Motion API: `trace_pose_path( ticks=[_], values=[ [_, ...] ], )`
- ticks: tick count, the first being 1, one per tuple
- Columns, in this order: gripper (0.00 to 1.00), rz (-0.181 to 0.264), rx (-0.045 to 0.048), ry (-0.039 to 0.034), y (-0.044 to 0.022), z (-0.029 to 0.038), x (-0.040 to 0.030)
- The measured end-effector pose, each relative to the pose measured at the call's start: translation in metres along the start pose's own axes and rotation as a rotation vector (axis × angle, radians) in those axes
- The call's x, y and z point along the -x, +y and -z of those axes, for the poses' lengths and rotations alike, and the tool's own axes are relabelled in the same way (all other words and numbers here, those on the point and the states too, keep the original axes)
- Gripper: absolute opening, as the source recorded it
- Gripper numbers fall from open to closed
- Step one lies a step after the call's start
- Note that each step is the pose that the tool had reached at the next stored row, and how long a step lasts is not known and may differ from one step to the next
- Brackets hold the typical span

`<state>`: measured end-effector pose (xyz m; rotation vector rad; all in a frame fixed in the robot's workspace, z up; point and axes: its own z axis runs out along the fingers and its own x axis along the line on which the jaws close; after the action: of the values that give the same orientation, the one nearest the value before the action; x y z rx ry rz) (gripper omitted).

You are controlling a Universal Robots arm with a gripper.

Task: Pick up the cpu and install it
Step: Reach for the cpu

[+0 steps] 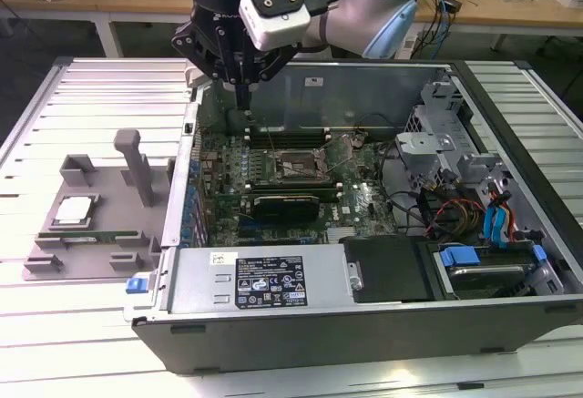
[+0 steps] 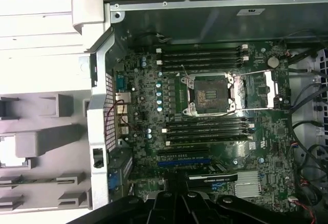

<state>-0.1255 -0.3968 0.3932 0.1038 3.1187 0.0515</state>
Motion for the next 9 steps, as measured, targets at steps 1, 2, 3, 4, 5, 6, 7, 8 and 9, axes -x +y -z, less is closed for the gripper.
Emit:
trace_pose_path(
  ticks=[1,2,3,4,5,6,7,8,9],
  values=[
    [0.11,0.0,0.0,0.0,-0.0001,0.0,-0.0011],
    [0.11,0.0,0.0,0.0,-0.0001,0.0001,-0.0023],
    [0.11,0.0,0.0,0.0,-0.0002,0.0001,-0.0036],
    [0.11,0.0,0.0,0.0,-0.0003,0.0001,-0.0052],
    [0.11,0.0,0.0,0.0,-0.0005,0.0002,-0.0069],
    [0.11,0.0,0.0,0.0,-0.0005,0.0002,-0.0078],
    [0.11,0.0,0.0,0.0,-0.0006,0.0002,-0.0087],
    [0.11,0.0,0.0001,0.0,-0.0006,0.0002,-0.0092],
    [0.11,0.0,0.0,0.0,-0.0006,0.0002,-0.0099]
  ],
)
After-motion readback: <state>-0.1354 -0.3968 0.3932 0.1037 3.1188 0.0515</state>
